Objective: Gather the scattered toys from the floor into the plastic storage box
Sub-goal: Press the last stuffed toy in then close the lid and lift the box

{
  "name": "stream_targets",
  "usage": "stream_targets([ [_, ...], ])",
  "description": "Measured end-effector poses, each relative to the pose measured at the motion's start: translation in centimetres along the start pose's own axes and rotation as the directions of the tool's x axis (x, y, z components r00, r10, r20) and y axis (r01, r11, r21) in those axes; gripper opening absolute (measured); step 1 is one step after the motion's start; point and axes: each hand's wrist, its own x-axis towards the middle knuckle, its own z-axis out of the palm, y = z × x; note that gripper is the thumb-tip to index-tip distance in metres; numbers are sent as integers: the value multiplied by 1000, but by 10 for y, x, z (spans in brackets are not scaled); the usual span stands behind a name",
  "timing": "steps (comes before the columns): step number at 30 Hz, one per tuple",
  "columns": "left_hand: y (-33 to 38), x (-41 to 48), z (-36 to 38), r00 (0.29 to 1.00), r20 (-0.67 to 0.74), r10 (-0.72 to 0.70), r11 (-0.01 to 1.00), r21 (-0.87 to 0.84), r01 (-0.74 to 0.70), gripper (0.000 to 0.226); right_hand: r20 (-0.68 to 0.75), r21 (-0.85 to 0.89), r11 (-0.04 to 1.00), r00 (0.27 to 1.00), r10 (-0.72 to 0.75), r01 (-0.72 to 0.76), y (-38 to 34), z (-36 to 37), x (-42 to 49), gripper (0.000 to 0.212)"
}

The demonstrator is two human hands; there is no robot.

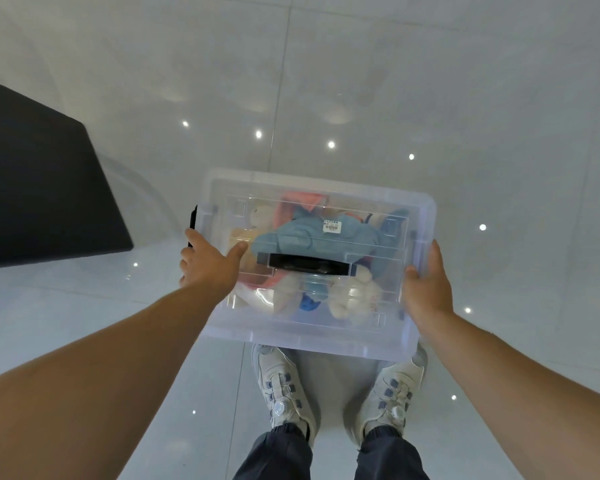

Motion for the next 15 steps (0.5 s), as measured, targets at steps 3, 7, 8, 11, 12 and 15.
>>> stream_targets([
  [3, -2, 7, -2, 1000, -1, 21, 1000, -10, -21, 110, -80, -42, 999, 997, -1, -3, -1, 5, 1, 57],
  [7, -8, 15, -2, 999, 18, 38, 997, -66, -37, 118, -112, -223, 975, 994, -16, -10, 6, 3, 0, 62],
  [8, -10, 19, -7, 997, 68, 25, 994, -107, -18, 125, -62, -154, 988, 998, -22, 12, 8, 1, 0, 64],
  [11, -9, 32, -24, 974, 226, 8, 974, -223, 44, 139, 29, 42, 999, 999, -21, 20, 11, -2, 2, 68],
  [12, -9, 34, -26, 971, 237, 6, 973, -226, 49, 142, 22, 50, 999, 1000, -10, 9, 9, -1, 2, 68],
  [15, -5, 29, -25, 991, 125, -50, 996, -65, 59, 140, -73, -95, 994, 996, 49, -56, 8, 1, 0, 72],
])
